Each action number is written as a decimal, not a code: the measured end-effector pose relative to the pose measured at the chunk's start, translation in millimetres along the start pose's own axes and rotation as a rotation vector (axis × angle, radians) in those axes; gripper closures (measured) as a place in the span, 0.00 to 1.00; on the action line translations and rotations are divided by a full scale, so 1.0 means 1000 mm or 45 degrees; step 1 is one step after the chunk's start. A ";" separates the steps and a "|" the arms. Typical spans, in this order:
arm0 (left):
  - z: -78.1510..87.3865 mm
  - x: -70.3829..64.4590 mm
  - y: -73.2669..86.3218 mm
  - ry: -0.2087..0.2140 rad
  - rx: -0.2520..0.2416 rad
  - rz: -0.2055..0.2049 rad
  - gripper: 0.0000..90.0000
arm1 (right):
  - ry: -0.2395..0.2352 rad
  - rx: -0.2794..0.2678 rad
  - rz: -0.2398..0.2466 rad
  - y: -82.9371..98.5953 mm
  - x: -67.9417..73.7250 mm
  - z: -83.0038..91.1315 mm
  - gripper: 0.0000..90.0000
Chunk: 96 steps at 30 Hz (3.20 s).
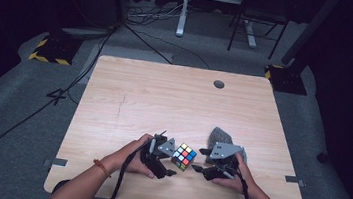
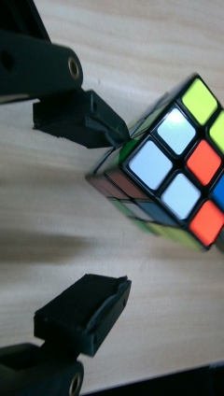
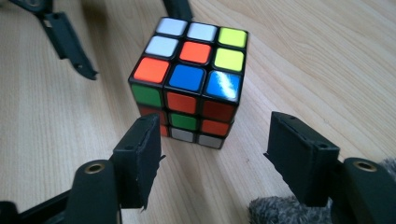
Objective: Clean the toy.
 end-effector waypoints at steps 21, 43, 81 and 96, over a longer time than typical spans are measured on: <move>-0.018 0.033 -0.021 -0.066 -0.030 -0.044 0.17 | 0.030 0.010 -0.013 0.006 -0.011 -0.001 0.44; -0.023 0.026 -0.020 -0.009 -0.065 -0.040 0.34 | 0.008 -0.071 -0.036 -0.003 -0.012 0.000 0.46; -0.030 0.016 -0.036 -0.028 -0.095 -0.120 0.36 | 0.047 -0.226 0.022 -0.049 0.001 0.005 0.50; -0.019 0.019 -0.031 -0.077 -0.137 -0.118 0.37 | 0.057 -0.214 -0.002 -0.041 -0.006 0.024 0.46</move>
Point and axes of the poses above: each handheld gripper's, and its own axes: z roughly backward along the jaws, y roughly out of its underside, x roughly to its left, the point moved 7 cm from there along -z, roughly forward along the jaws, and after that the axes turned 7 degrees about -x, right-handed, at the moved point
